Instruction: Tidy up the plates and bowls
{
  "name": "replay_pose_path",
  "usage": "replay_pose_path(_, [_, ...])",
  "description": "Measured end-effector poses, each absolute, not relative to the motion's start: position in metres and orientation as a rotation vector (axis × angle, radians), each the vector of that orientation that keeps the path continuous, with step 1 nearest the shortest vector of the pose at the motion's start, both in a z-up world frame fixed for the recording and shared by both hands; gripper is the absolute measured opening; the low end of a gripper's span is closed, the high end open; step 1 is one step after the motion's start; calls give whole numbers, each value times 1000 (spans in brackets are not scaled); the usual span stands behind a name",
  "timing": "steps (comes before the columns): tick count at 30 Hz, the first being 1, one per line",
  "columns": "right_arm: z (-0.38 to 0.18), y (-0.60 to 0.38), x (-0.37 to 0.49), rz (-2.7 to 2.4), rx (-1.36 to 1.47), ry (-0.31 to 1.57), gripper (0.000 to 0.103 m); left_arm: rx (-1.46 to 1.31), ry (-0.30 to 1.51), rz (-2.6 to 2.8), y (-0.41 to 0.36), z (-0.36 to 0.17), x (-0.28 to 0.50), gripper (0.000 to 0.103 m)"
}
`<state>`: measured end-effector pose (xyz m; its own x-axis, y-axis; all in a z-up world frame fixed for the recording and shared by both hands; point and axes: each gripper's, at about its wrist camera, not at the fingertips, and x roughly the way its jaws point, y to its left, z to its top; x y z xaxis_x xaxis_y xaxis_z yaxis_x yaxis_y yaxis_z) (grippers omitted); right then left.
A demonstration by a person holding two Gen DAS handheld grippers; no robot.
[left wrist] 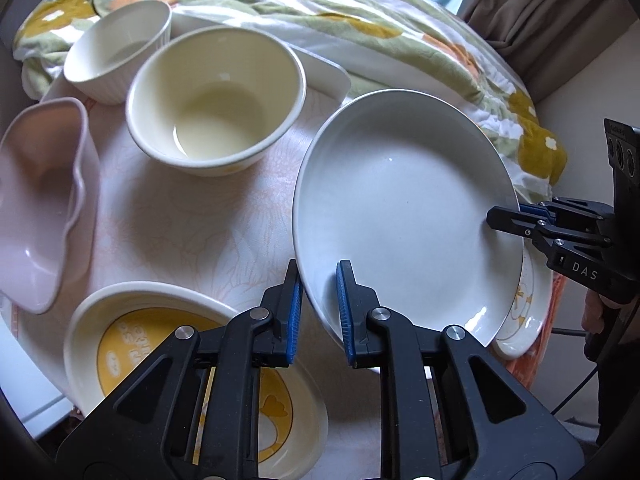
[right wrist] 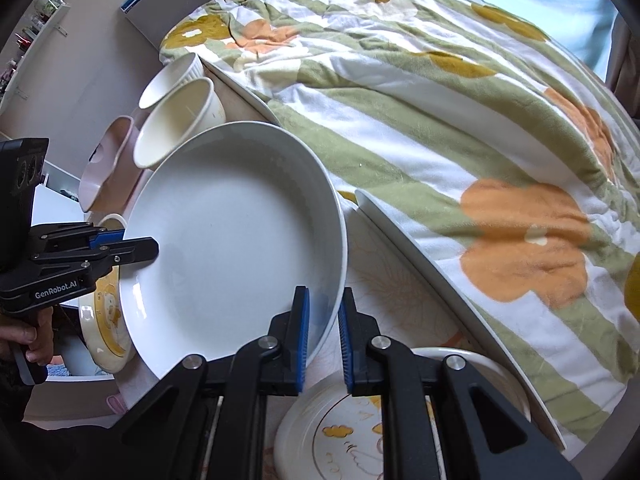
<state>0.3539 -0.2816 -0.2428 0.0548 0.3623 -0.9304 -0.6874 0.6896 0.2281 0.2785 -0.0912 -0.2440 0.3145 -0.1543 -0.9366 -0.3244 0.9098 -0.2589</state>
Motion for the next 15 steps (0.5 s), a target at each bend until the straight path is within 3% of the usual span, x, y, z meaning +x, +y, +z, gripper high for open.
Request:
replay_pose_path(8, [-193, -271, 309, 777, -249, 1223, 13, -413, 1173, 67, -68, -191, 236, 15])
replay_pose_path(15, [-178, -241, 240, 696, -153, 1189, 13, -355, 1166, -1, -27, -180, 186, 15])
